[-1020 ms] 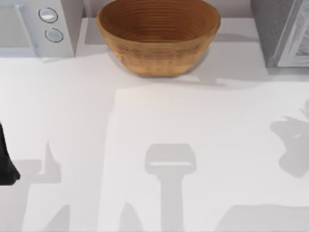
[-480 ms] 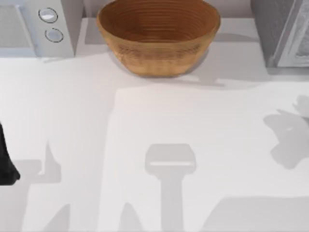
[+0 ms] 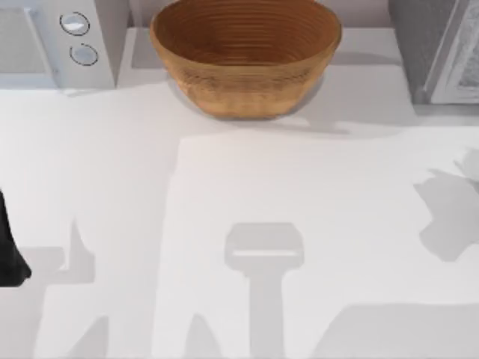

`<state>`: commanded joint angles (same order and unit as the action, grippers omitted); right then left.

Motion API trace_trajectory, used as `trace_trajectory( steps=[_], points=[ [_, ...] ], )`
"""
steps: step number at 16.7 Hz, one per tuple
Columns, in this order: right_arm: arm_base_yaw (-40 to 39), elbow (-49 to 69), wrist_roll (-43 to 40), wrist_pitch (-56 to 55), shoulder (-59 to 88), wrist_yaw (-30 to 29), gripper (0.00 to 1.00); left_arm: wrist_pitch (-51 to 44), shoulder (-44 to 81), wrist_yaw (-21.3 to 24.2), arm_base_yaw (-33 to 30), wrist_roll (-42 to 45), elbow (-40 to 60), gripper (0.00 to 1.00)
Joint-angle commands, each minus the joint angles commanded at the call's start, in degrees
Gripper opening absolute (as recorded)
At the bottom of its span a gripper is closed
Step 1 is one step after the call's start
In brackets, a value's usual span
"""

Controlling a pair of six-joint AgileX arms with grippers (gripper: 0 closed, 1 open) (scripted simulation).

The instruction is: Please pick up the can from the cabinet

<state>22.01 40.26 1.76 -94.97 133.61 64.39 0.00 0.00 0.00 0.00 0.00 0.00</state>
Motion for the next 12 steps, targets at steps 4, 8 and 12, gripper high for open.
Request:
trace_trajectory(
  steps=[4,8,12],
  points=[
    [0.0,0.0,0.0,0.0,0.0,0.0,0.83,0.0,0.0,0.0,0.0,0.0,0.0,1.0],
    [0.0,0.0,0.0,0.0,0.0,0.0,1.0,0.0,0.0,0.0,0.0,0.0,0.0,1.0],
    [0.0,0.0,0.0,0.0,0.0,0.0,1.0,0.0,0.0,0.0,0.0,0.0,0.0,1.0]
  ],
)
